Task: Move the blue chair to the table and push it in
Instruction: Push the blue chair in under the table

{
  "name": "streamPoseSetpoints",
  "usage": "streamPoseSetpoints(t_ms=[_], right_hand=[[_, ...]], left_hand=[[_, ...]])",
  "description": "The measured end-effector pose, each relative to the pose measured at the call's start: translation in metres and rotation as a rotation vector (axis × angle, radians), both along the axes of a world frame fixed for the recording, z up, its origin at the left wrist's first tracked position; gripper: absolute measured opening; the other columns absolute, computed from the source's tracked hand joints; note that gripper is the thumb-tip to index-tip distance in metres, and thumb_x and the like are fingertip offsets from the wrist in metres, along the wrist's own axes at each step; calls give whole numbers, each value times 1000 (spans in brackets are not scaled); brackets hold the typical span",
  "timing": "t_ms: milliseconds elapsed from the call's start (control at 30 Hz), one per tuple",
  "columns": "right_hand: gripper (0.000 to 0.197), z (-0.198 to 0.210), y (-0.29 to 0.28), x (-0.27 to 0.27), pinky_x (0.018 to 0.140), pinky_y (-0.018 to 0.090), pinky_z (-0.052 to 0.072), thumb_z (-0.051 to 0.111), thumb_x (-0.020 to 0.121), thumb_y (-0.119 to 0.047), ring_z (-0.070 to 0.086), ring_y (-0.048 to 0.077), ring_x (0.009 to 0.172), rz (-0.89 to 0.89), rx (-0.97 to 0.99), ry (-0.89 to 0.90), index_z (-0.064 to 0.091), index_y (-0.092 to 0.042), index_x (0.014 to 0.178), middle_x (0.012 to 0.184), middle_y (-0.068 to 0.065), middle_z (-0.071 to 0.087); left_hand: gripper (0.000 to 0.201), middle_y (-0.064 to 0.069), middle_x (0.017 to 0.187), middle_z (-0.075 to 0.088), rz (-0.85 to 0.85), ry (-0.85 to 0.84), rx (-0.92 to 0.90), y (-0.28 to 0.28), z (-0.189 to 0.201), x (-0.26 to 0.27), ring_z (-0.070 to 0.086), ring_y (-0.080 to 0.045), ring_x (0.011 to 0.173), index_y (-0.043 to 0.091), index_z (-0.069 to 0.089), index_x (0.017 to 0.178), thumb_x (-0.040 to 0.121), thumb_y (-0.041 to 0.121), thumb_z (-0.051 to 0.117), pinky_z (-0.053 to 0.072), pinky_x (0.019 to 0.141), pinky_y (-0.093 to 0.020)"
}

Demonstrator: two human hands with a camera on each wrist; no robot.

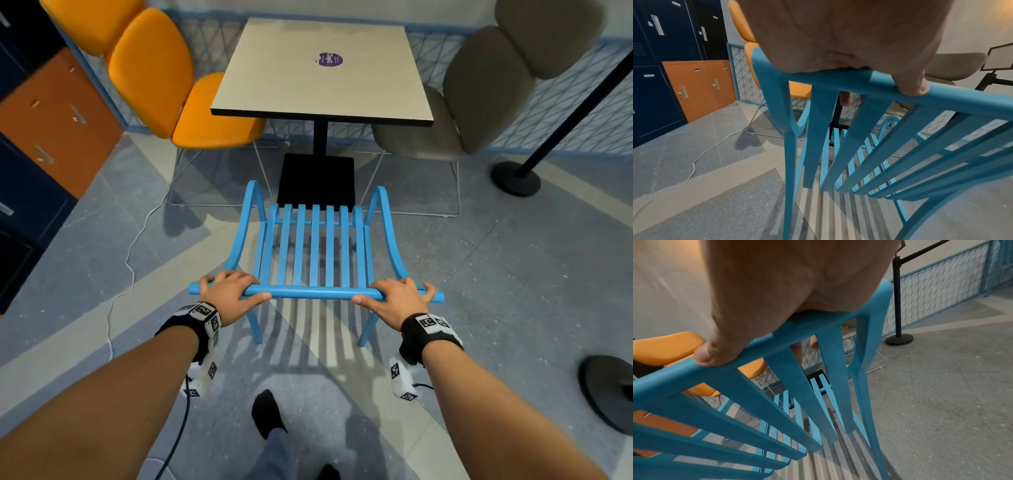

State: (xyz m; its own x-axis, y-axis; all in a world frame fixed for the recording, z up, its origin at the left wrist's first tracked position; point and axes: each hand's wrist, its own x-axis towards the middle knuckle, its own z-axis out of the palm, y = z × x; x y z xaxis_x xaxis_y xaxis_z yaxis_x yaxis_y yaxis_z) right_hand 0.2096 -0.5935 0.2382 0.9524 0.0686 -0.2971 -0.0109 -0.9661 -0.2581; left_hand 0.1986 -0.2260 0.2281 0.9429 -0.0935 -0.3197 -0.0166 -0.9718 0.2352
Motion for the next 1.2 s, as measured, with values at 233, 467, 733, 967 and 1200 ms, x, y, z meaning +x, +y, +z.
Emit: streamPoseSetpoints(t_ms=[233, 467, 733, 967, 1200], right_hand=[[77, -5, 19, 41, 105, 60, 14, 19, 67, -100, 45, 13, 102, 2, 2, -39, 64, -41, 89, 88, -19, 62], [73, -9, 20, 94, 104, 57, 14, 24, 70, -99, 45, 13, 101, -4, -2, -65, 64, -40, 87, 86, -20, 62], [71, -8, 19, 133, 104, 56, 15, 28, 67, -100, 44, 12, 99, -25, 8, -58, 65, -40, 80, 81, -21, 61], [64, -9, 8, 150, 106, 53, 16, 36, 67, -97, 45, 10, 99, -56, 16, -112, 67, -44, 84, 79, -26, 59], [73, -17, 36, 151, 102, 49, 18, 29, 67, -99, 47, 11, 93, -102, -29, -168, 69, -41, 87, 78, -19, 63]], left_hand=[[60, 19, 115, 56, -36, 38, 28, 20, 3, 58, 41, -15, 115, 47, 55, 105, 76, 87, 22, 23, 92, -47], [63, 20, 110, 58, -49, -11, 47, 21, -3, 107, 43, -14, 106, 45, 57, 109, 77, 86, 21, 21, 85, -43], [65, 17, 81, 59, -18, -2, 29, 19, 1, 142, 46, -16, 94, 37, 58, 90, 76, 87, 20, 24, 85, -44], [50, 14, 81, 58, -21, -65, 17, 5, 0, 149, 46, -15, 92, 39, 49, 82, 82, 82, 24, 28, 89, -45], [61, 16, 76, 57, -57, -96, 32, 32, -7, 172, 47, -13, 88, 35, 55, 83, 79, 86, 21, 25, 87, -43]])
